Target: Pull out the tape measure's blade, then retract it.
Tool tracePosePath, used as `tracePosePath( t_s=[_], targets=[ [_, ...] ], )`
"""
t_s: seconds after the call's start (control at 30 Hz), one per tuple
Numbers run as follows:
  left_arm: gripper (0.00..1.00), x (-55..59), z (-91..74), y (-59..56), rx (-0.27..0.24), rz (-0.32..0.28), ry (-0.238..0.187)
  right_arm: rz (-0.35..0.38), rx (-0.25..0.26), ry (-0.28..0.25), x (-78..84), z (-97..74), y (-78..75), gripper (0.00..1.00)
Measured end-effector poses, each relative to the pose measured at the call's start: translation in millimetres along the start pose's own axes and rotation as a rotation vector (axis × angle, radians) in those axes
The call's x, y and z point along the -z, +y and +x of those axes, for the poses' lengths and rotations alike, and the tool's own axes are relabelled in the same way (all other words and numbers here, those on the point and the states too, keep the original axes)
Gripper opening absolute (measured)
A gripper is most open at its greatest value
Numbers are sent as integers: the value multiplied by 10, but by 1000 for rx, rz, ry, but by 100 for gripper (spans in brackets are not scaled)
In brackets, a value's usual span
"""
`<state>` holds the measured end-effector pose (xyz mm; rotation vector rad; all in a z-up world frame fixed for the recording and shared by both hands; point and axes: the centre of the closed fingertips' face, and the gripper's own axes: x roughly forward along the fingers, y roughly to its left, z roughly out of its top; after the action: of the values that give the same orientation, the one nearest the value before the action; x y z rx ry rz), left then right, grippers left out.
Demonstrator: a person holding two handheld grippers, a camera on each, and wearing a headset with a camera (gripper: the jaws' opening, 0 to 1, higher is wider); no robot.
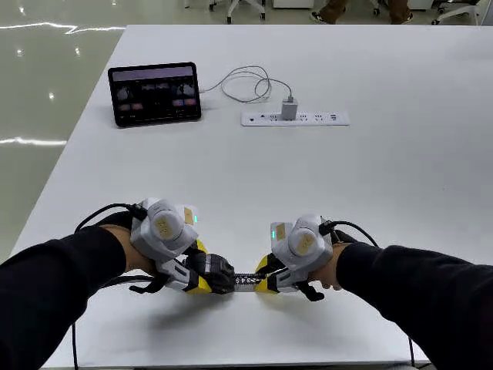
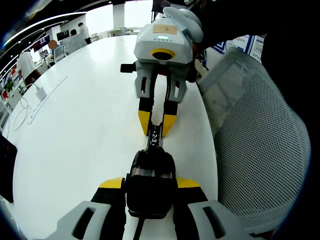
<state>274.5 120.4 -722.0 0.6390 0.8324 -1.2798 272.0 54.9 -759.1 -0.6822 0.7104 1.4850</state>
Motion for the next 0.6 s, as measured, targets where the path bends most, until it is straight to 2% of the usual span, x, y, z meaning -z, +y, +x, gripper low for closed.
tracePosePath(
  t_s=[0.6],
  targets=[
    [32, 8, -8, 4, -4, -5, 5, 4, 9, 13, 93, -94, -14, 10]
  ],
)
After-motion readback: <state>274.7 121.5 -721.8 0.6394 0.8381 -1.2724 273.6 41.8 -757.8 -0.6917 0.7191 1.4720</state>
